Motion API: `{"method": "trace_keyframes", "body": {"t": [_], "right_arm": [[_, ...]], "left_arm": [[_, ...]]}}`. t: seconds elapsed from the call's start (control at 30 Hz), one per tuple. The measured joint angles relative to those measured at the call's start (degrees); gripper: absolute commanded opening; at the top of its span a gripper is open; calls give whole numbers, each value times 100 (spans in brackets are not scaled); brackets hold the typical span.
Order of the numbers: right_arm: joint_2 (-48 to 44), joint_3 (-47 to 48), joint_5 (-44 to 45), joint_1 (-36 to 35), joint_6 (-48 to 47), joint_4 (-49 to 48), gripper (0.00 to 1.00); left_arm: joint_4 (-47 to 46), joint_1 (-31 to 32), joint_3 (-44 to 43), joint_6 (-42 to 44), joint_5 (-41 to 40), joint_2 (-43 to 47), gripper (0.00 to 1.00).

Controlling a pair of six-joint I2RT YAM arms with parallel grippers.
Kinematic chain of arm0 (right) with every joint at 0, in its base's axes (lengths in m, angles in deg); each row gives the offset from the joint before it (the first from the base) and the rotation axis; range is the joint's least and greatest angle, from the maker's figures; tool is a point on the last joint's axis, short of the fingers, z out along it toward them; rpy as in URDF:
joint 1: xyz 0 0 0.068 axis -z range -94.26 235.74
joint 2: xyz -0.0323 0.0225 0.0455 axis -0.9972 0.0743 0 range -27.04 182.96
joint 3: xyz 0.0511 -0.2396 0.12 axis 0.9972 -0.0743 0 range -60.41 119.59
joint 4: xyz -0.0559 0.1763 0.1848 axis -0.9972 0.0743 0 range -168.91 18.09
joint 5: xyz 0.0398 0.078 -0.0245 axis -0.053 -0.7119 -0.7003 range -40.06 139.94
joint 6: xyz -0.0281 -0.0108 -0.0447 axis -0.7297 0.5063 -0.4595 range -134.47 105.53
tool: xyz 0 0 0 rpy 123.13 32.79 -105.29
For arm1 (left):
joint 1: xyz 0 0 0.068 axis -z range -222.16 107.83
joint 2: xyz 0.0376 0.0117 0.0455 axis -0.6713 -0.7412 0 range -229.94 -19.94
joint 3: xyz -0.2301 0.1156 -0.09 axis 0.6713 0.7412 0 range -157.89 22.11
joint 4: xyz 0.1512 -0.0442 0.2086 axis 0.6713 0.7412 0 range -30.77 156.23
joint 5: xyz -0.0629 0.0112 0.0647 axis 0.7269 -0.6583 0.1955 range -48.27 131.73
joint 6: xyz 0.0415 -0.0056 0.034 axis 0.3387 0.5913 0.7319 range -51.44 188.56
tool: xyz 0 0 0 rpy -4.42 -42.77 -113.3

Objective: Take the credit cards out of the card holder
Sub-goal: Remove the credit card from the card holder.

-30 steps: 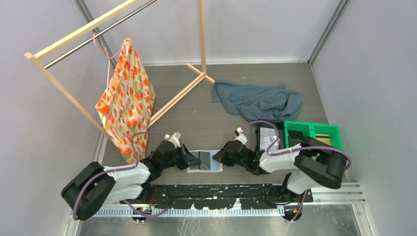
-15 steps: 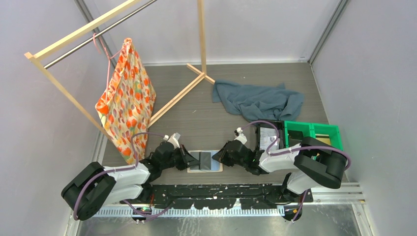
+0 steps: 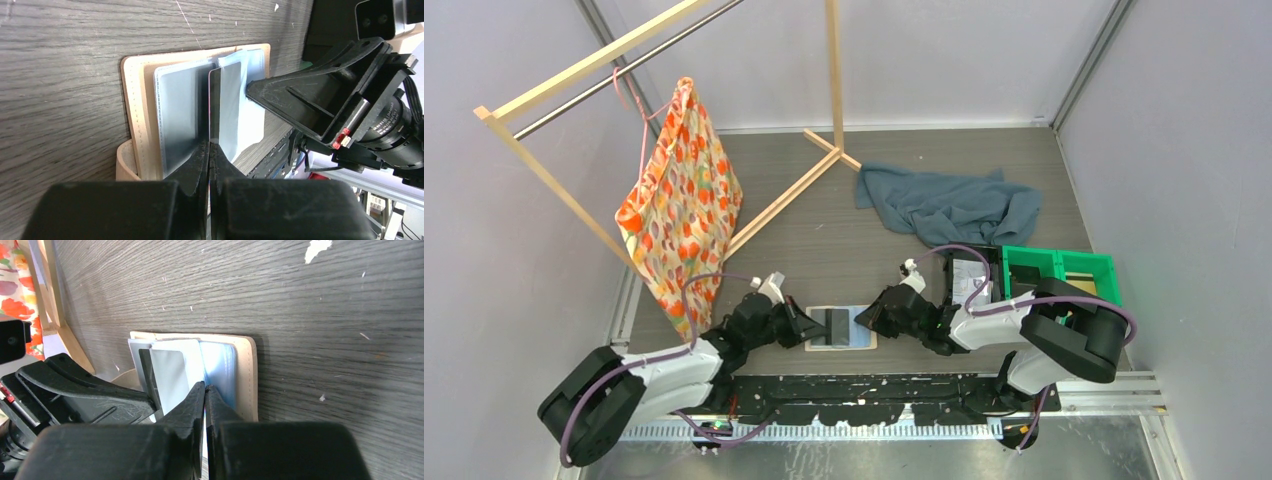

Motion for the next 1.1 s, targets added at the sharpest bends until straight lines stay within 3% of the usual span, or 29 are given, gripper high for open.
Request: {"method": "trace_keyframes", "body": {"t": [0.27, 0.53, 0.57, 0.7, 1.1], "right_arm": [[22, 13, 0, 0, 0, -11, 8], [42, 46, 0, 0, -2, 2, 8], [26, 59, 2, 0, -9, 50, 8], [-94, 109, 28, 0, -63, 330, 8], [-105, 160, 48, 0, -149, 450, 8]], "left_arm": [[824, -11, 52, 0, -251, 1014, 1], [1373, -17, 107, 2, -374, 1462, 1], [1416, -20, 107, 2, -376, 1488, 2], [1471, -22, 107, 9, -374, 1491, 24], [990, -22, 105, -105, -256, 1250, 45]]}}
